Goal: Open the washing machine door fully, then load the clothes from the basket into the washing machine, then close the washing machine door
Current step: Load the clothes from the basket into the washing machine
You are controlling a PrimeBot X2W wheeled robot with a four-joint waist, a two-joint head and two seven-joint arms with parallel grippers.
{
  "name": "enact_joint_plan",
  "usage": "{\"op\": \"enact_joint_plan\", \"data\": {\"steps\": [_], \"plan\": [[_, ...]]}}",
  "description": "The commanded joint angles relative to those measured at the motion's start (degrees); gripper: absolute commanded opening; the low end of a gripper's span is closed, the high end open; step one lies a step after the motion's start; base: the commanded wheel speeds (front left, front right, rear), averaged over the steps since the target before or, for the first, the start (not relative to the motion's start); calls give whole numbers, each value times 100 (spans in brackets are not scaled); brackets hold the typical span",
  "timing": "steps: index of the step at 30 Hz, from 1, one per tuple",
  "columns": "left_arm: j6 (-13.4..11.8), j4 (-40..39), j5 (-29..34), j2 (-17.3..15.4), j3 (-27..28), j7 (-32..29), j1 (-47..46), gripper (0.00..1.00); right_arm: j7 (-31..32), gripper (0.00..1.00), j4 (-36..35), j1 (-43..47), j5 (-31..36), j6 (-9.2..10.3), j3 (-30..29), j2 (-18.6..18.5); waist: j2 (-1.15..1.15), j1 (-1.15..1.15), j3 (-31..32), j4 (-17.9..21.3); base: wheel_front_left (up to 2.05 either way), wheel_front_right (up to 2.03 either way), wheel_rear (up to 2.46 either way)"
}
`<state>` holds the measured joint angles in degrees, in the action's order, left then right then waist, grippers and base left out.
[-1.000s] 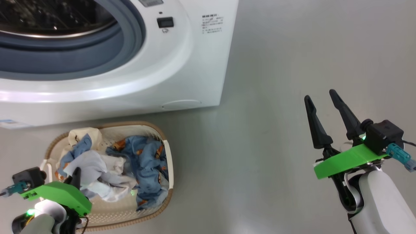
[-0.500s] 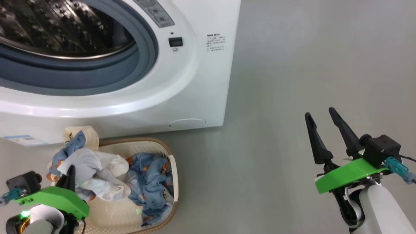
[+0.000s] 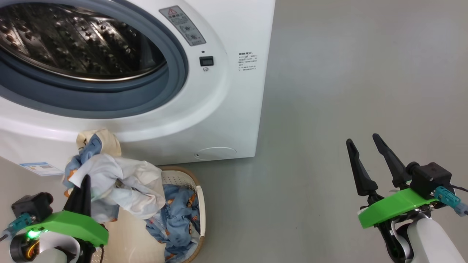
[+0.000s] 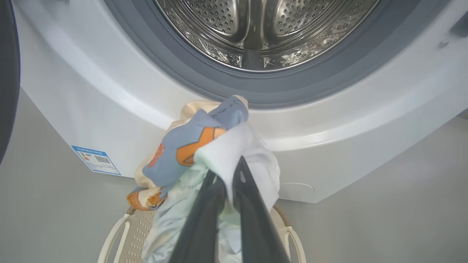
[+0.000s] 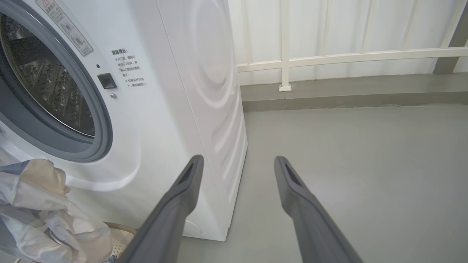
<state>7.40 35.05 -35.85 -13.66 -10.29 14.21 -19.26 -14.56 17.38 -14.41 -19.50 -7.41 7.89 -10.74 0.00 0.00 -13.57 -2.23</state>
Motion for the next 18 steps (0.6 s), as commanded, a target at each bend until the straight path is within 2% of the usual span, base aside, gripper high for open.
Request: {"op": "enact_joint_plan", "data": {"steps": [1, 12, 18], "plan": [[9, -243, 109, -203, 277, 78, 39, 0, -44, 100, -125, 105, -73, -8, 112, -39, 0, 0, 59, -30, 0, 0, 0], [9, -1387, 782, -59, 762, 79, 595, 0, -44, 100, -166, 324, -105, -8, 7, -99, 0, 0, 268, -101, 0, 0, 0], [9, -2020, 1104, 135, 1020, 79, 949, 0, -44, 100, -220, 453, -111, -8, -113, -110, 0, 0, 318, -166, 0, 0, 0]]}}
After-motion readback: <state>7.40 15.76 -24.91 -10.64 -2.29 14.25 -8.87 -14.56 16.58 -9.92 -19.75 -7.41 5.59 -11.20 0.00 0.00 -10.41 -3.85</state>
